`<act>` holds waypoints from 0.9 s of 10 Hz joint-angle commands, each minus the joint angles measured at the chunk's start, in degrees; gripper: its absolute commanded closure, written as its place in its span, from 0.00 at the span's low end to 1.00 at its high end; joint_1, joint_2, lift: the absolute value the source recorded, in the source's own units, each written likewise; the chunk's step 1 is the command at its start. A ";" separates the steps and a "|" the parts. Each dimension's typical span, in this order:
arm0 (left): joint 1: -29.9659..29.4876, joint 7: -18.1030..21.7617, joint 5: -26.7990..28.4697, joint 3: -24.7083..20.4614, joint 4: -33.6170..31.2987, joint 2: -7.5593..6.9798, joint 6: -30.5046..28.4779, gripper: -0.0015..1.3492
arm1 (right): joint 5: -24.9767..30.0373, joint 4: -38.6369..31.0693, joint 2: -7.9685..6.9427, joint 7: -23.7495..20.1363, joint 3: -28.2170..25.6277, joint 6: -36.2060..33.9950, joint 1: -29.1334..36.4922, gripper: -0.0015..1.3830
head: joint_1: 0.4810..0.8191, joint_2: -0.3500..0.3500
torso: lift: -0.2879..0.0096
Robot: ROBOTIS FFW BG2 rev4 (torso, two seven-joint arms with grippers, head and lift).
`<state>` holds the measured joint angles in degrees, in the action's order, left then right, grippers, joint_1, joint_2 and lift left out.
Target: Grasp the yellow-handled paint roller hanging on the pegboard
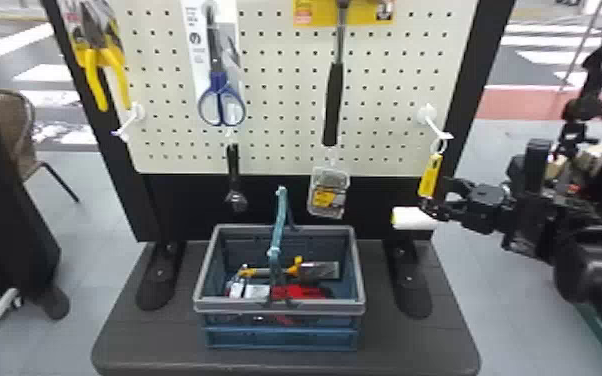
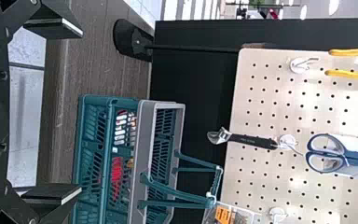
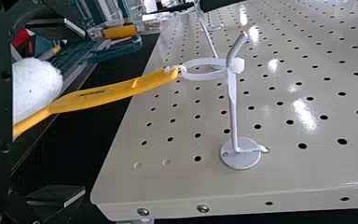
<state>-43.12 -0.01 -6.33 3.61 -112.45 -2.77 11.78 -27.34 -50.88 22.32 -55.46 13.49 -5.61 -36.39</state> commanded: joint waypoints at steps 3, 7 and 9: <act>1.13 0.01 0.09 0.61 1.42 0.04 0.26 0.11 | -2.01 2.14 0.36 0.00 4.44 0.33 -2.34 0.28 | 0.20 0.50 | 0.63; 1.38 -0.07 0.09 0.61 1.56 0.04 0.35 0.11 | -2.80 1.86 0.45 0.35 4.88 0.60 -2.58 0.80 | 0.20 0.50 | 0.63; 1.25 0.01 0.00 0.61 1.70 0.04 0.35 0.11 | -2.80 1.72 0.45 0.70 4.88 1.39 -2.34 0.90 | 0.20 0.50 | 0.63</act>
<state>-41.85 -0.04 -6.28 4.16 -110.76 -2.72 12.12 -30.14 -49.09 22.78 -54.76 18.37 -4.35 -38.86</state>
